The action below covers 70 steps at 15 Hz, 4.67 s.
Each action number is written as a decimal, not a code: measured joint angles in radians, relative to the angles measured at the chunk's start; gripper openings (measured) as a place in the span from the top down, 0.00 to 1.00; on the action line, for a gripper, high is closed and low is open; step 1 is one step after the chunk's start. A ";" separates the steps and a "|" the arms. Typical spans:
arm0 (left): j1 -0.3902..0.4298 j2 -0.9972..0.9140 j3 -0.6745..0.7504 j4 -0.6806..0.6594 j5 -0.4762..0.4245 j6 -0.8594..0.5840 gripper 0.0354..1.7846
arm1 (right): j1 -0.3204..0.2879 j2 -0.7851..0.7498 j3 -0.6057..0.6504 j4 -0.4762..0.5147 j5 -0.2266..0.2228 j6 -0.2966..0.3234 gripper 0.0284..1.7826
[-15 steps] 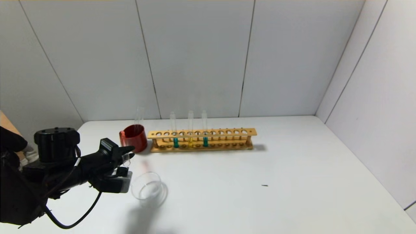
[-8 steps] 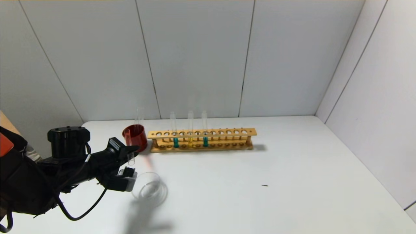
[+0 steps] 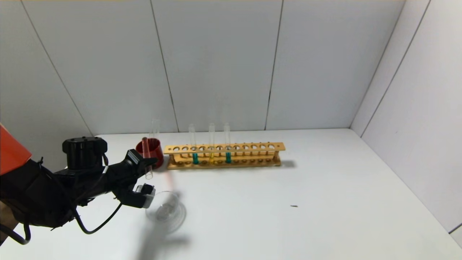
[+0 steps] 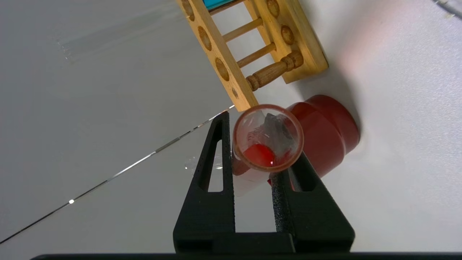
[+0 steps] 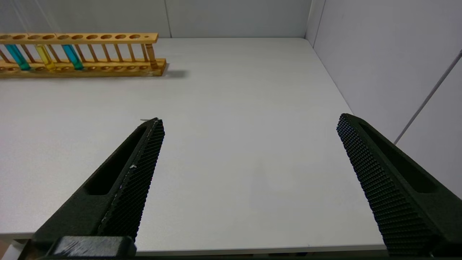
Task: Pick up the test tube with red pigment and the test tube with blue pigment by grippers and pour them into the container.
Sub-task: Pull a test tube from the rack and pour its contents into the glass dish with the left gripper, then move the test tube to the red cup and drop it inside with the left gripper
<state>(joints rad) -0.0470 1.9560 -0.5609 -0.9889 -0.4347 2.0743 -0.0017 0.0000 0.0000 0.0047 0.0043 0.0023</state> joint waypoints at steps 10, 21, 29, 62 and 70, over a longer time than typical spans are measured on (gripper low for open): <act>-0.003 0.021 -0.039 -0.001 0.023 0.105 0.83 | 0.000 0.000 0.000 0.000 0.000 0.000 0.02; -0.029 0.016 -0.039 -0.001 0.043 0.153 0.83 | 0.000 0.000 0.000 0.000 0.000 0.001 0.02; -0.036 -0.018 -0.043 -0.005 0.045 0.288 0.83 | 0.000 0.000 0.000 0.000 0.000 0.000 0.02; -0.120 -0.327 -0.117 0.057 0.523 -0.424 0.83 | 0.000 0.000 0.000 0.000 0.000 0.001 0.02; -0.106 -0.394 -0.637 0.707 0.689 -1.404 0.83 | 0.000 0.000 0.000 0.000 0.000 0.000 0.02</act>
<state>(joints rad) -0.1534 1.5615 -1.1979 -0.2819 0.2538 0.6704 -0.0017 0.0000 0.0000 0.0047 0.0043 0.0028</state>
